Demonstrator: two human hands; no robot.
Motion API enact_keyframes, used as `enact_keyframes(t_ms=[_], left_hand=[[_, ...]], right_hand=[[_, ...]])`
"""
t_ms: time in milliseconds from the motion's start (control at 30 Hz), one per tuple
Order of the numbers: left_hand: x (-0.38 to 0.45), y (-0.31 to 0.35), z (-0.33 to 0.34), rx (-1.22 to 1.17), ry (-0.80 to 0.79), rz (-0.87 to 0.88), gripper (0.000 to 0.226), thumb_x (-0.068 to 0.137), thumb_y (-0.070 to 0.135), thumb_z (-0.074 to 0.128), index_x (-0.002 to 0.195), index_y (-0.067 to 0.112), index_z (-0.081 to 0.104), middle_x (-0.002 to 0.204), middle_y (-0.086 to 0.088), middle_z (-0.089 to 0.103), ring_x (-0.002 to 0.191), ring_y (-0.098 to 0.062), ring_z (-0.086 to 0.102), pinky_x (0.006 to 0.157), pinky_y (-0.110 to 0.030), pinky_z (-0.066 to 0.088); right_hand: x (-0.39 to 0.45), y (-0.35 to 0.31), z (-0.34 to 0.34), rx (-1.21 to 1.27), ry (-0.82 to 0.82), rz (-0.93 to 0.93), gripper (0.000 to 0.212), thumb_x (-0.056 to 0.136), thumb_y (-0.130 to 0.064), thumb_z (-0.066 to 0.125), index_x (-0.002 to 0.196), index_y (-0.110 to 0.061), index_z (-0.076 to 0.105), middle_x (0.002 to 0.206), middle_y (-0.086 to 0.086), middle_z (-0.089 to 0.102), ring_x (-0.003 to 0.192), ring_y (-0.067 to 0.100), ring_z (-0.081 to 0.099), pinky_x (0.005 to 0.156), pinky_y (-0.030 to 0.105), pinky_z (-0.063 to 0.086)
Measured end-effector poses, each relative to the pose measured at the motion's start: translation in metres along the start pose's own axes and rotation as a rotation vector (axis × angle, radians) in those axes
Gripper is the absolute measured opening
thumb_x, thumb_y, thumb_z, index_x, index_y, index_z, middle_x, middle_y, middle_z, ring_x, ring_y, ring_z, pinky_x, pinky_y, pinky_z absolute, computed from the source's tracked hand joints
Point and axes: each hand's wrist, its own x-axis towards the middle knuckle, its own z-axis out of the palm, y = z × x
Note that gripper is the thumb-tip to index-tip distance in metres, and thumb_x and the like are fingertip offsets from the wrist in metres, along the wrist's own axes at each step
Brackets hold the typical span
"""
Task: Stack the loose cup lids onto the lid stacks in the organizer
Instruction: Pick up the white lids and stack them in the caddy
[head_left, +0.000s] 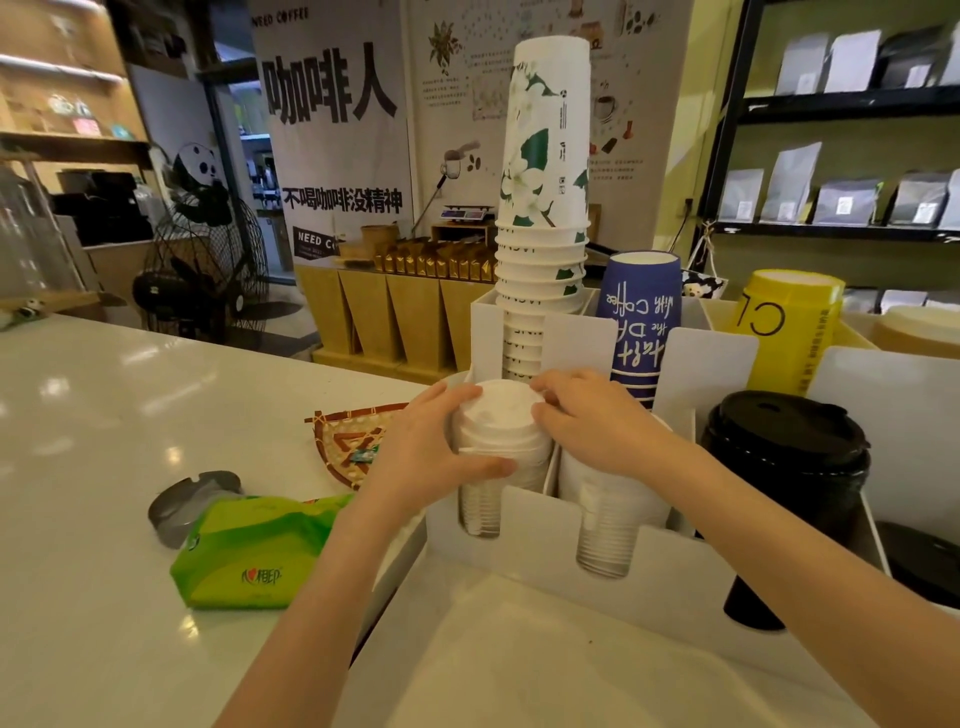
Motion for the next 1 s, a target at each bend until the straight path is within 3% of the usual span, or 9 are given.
enact_keyframes(t_ms=[567,767,1000], left_hand=[[0.006,-0.005,0.005,0.184,-0.06,0.083,0.084,0.059,0.055,0.07,0.131,0.028,0.036,0.15,0.004,0.022,0.136,-0.017,0.013,0.11,-0.046,0.014],[0.007,-0.007,0.006,0.21,-0.085,0.059,0.087,0.06,0.058,0.067,0.134,0.028,0.032,0.151,0.003,0.021,0.137,-0.019,0.012,0.11,-0.047,0.012],[0.007,-0.002,0.005,0.25,-0.143,0.059,0.087,0.065,0.053,0.066,0.137,0.024,0.026,0.152,0.0,0.015,0.138,-0.021,0.007,0.111,-0.045,0.01]], right_hand=[[0.001,-0.002,0.006,-0.183,-0.001,-0.05,0.033,0.09,-0.026,0.032,0.106,-0.011,0.056,0.108,0.013,0.061,0.099,0.027,0.051,0.09,0.044,0.042],[-0.002,-0.005,0.004,-0.176,0.047,-0.124,0.032,0.091,-0.024,0.037,0.111,-0.014,0.061,0.111,0.008,0.061,0.102,0.024,0.051,0.091,0.042,0.043],[-0.008,-0.011,0.002,-0.368,0.048,-0.169,0.034,0.093,-0.025,0.032,0.105,-0.011,0.06,0.104,0.007,0.063,0.094,0.025,0.053,0.086,0.042,0.043]])
